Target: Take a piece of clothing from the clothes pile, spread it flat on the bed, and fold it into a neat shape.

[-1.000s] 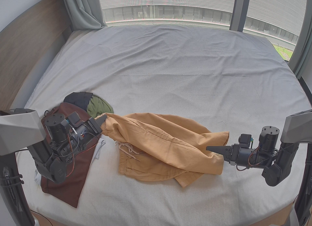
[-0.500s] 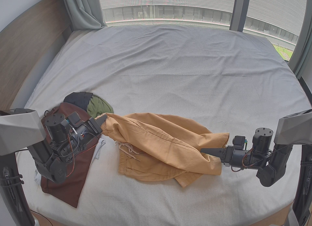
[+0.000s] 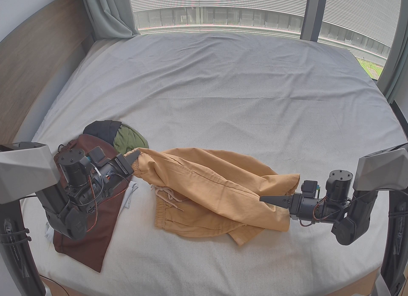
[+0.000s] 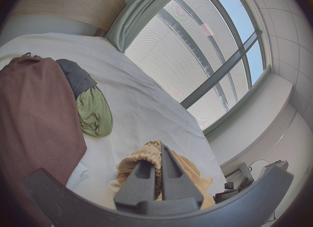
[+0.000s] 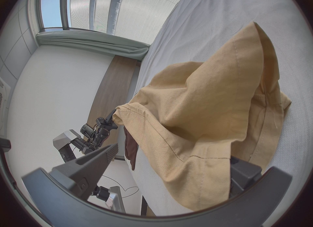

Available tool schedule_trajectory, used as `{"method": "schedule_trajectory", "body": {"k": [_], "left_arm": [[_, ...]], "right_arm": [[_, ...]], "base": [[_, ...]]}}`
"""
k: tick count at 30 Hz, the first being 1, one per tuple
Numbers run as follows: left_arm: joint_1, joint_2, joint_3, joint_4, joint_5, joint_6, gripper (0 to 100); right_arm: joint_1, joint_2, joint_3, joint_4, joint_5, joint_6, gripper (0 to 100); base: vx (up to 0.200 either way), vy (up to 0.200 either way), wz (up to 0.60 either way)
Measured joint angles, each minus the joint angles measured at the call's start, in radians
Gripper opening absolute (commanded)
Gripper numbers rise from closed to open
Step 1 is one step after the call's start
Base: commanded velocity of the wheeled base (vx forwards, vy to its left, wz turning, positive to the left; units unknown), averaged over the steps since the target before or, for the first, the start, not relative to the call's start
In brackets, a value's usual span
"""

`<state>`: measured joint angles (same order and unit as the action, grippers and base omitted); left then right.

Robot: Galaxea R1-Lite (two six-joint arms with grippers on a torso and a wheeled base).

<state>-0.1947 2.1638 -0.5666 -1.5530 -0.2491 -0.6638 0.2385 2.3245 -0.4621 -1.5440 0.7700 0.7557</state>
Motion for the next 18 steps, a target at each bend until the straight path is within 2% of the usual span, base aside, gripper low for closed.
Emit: {"method": "schedule_trajectory", "body": {"k": [9, 10, 18], "left_arm": [[-0.001, 0.000, 0.000, 0.000, 0.000, 0.000, 0], [0.000, 0.000, 0.000, 0.000, 0.000, 0.000, 0], [0.001, 0.005, -0.002, 0.000, 0.000, -0.001, 0]], "right_arm": [[0.017, 0.003, -0.012, -0.003, -0.009, 0.003, 100], [0.017, 0.001, -0.012, -0.003, -0.017, 0.003, 0], [0.016, -0.011, -0.009, -0.004, -0.028, 0.003, 0]], "base": [[0.000, 0.000, 0.00], [0.000, 0.000, 0.00], [0.000, 0.000, 0.00]]}}
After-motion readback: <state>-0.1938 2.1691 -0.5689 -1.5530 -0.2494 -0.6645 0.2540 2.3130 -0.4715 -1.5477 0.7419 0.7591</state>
